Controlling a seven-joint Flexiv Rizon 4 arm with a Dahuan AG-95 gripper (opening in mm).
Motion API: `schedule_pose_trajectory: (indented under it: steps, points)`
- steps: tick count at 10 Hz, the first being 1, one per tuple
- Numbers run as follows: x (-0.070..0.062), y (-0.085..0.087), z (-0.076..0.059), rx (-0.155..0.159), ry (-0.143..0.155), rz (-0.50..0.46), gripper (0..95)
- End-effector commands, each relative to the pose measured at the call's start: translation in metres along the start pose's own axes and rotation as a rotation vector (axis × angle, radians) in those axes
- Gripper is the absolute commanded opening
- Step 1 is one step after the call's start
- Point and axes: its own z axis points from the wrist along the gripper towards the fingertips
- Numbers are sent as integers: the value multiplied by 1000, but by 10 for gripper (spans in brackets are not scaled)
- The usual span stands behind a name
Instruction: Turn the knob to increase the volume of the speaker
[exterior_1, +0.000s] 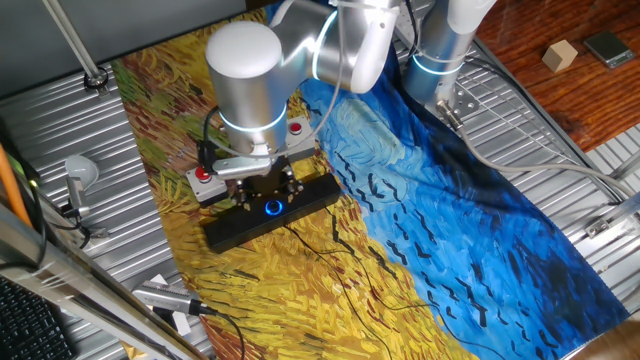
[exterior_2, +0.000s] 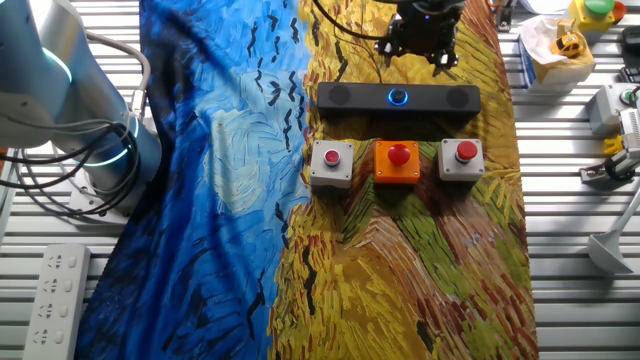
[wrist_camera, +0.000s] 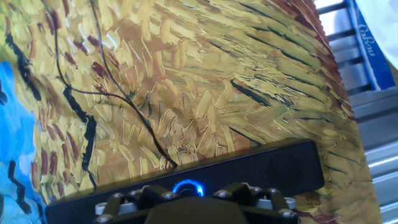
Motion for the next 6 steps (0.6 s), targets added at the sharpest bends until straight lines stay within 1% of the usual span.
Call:
schedule_pose_trajectory:
  steps: [1, 2, 3, 4, 5, 6]
  points:
    - [4, -2, 3, 2, 12, -12, 760]
    - [11, -4, 5, 3, 13, -24, 760]
    - [16, -4, 6, 4, 19, -40, 950]
    - [22, -5, 7, 8, 25, -52, 950]
    - [25, -4, 9, 8, 23, -50, 950]
    - [26, -2, 10, 10, 21, -40, 950]
